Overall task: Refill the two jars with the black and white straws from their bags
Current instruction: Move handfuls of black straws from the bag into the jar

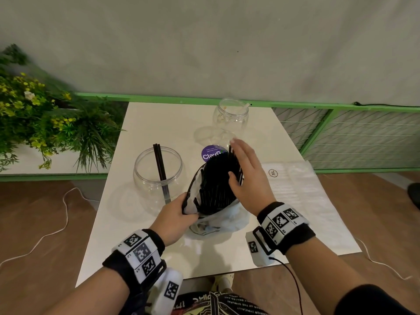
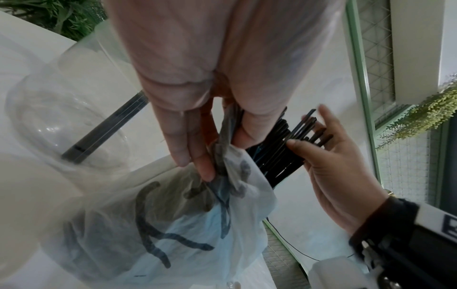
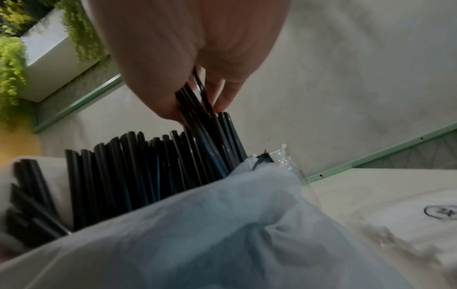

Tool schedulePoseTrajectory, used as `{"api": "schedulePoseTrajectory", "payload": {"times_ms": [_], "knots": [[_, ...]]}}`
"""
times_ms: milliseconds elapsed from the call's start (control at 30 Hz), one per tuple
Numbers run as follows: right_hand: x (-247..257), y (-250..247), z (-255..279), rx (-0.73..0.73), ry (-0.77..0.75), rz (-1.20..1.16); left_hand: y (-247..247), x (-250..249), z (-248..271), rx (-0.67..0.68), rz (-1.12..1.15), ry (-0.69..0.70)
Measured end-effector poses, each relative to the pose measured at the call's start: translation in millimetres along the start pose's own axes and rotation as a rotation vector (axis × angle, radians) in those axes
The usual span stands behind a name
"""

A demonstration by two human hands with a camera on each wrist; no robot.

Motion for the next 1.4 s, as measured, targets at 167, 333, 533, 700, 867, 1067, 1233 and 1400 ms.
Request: {"api": "schedulePoseTrajectory", "payload": {"times_ms": [167,333,533,700,867,1067,1233,1400], "knots": [[10,5,3,0.006,-0.120,0.002,1,1,-1,-0.003,-0.009,-0.005],[4,18,22,0.140,-0.276,0.104,-1,1,-2,-0.007,-0.004,0.005],[10,0,43,0.064,-0.295,0.128,-2,2,-2,-0.014,-0.011,0.003],[18,15,94,0.191,-0.395,0.152,-1,3,-5,-0.007,-0.036,0.017],[-3,36,100,0.261,-0.289,0.347,4,1,-4,0.050,-0.048,0.013],[1,39,89,0.124,-0.223,0.286,7,-3,-7,0.041,-0.003,0.009],[-8,39,98,0.148,-0.107,0.213,7,-4,-9,0.012,0.004,0.005],[-14,26,108,0.239,0.040,0.020,5,-5,-11,-0.012,0.012,0.015]]}}
Point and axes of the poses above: each hand's wrist, its own z-axis away from the middle knuckle, its own y-axis out of the palm, x = y × z, the point moved 5 cm from there along -z, towards the middle knuckle, and after that the axes turned 9 degrees about -x, right-handed, at the moved point
